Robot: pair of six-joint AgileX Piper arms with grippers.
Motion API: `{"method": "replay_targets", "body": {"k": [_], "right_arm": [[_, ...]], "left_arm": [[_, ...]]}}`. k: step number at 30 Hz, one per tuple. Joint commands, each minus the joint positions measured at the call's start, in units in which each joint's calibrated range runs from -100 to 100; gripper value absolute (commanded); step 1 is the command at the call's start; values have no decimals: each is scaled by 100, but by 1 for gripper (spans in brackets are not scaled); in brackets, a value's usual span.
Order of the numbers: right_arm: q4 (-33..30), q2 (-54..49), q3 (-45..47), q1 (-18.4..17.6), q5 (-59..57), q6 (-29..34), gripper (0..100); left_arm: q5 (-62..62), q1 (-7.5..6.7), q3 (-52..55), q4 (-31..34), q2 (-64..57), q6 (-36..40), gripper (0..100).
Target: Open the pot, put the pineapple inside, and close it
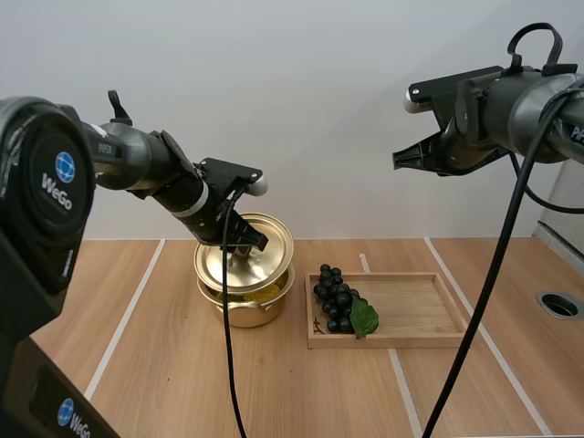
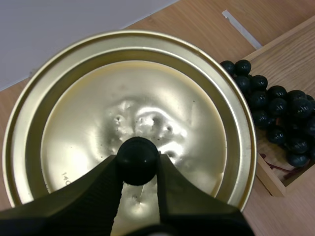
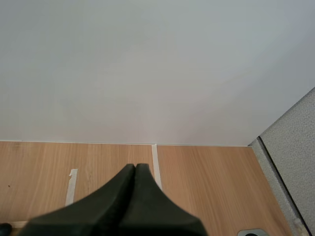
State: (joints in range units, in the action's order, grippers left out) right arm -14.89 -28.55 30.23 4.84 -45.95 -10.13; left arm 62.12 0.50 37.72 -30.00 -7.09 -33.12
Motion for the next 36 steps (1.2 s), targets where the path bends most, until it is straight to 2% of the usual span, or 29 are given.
{"method": "replay_targets", "body": {"k": [1, 12, 36], "right_arm": [[109, -26, 36, 23, 213, -34, 0], [125, 6, 814, 23, 1112, -34, 0], [252, 6, 817, 23, 1364, -34, 0]], "left_arm": [[-158, -7, 3, -116, 15, -22, 0], [-226, -7, 3, -102, 136, -22, 0], [-50, -7, 3, 141, 648, -22, 0]]}}
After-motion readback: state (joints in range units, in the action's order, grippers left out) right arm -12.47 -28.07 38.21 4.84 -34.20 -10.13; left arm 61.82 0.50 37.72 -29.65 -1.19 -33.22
